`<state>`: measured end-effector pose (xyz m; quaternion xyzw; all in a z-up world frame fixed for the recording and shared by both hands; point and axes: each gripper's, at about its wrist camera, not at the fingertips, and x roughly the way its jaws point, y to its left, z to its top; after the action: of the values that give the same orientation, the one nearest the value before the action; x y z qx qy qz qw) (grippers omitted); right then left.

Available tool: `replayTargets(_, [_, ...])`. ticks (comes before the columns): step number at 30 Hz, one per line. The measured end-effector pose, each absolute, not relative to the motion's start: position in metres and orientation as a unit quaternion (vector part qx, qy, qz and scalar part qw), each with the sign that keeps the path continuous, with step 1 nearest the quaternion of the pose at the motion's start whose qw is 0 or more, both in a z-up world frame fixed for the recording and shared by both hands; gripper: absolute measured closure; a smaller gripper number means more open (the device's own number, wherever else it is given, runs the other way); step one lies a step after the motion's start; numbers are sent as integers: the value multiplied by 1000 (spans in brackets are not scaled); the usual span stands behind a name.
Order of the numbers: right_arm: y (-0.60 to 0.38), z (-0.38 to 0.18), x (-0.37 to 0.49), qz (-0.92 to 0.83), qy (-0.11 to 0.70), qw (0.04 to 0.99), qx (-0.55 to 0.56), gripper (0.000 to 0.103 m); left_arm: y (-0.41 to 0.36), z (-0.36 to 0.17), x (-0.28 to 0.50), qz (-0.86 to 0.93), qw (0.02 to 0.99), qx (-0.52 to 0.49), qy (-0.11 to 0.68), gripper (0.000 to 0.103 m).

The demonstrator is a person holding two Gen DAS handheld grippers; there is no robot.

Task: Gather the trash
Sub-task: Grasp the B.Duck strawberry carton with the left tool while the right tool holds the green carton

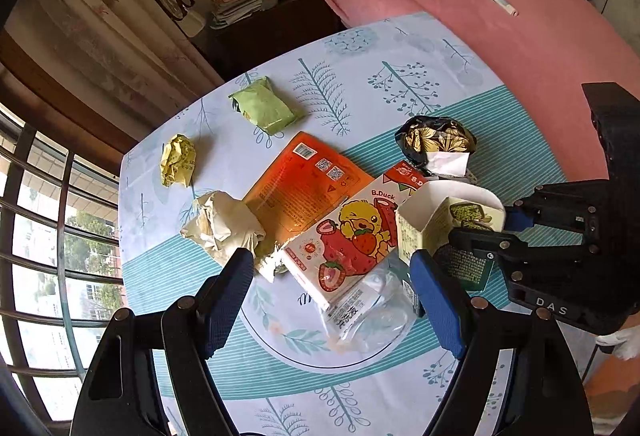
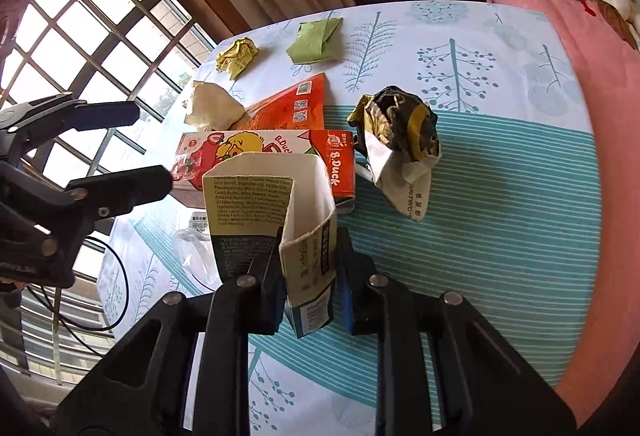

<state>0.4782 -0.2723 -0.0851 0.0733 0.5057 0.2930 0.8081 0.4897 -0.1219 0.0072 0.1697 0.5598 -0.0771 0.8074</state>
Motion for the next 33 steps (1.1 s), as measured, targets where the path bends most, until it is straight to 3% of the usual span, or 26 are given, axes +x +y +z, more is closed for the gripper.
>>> replayTargets(19, [-336,-87,456,258,523,801,132,85,-153,-71,545,-94,732,224,636,21])
replayTargets(23, [-335,-90,455,256,528,799,131,85,-158,-74,546,-90,736,224,632,28])
replayTargets(27, [-335,-91,452,253,531,798,133,85,-166,-70,538,-96,747,231,616,42])
replayTargets(33, [-333,-89,440,253,531,797,137,85,-165,-64,519,-81,759,206,613,47])
